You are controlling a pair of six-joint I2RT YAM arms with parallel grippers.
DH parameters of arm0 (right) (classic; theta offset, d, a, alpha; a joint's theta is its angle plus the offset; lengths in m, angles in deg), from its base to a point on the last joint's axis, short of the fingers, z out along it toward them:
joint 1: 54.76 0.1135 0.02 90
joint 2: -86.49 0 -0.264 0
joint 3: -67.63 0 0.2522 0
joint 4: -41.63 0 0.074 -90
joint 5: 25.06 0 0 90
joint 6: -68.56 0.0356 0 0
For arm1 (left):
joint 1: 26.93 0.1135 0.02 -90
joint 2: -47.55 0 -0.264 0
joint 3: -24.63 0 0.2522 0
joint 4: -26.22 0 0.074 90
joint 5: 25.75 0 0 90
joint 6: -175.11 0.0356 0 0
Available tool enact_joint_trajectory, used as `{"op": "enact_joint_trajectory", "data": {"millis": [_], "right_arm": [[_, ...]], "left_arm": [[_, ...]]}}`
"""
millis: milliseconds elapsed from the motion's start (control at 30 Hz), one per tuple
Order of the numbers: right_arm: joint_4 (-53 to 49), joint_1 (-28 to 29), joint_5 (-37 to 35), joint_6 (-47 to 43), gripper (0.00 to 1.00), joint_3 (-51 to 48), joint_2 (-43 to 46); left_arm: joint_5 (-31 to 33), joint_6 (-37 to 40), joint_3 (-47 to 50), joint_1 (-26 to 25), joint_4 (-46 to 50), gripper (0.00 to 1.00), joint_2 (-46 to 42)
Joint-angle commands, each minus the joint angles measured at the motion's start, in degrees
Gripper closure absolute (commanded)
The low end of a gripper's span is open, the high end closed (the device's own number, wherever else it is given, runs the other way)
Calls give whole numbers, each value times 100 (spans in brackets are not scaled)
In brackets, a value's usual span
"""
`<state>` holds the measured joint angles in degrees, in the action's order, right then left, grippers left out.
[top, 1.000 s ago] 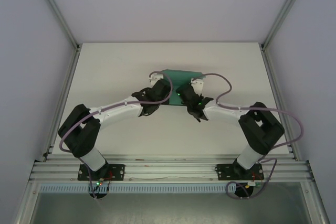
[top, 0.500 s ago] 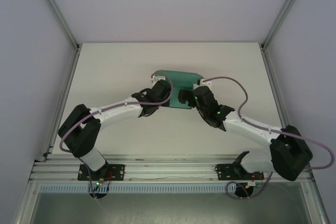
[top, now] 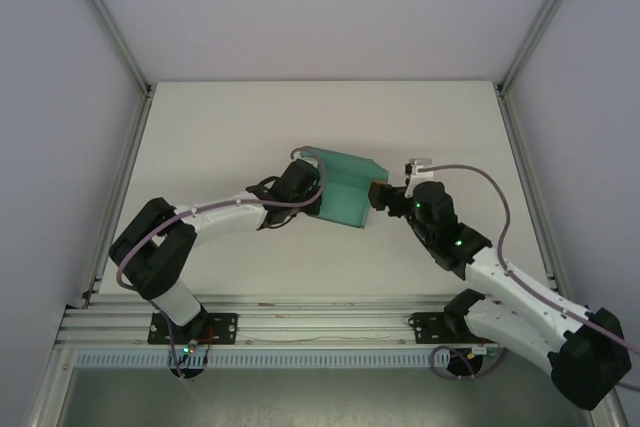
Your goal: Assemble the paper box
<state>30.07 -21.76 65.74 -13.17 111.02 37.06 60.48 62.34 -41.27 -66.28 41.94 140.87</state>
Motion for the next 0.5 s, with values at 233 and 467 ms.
{"op": "enact_joint_trajectory", "data": {"millis": [233,467], "right_arm": [[-571,-206,1269,-2357,39,465,-497],[-880,-207,1868,-2805,77,738,-673]], "left_arm": [[-1107,400,361,-4,-801,100,-266],[-1075,538,347,-2,-877,100,-222]]}}
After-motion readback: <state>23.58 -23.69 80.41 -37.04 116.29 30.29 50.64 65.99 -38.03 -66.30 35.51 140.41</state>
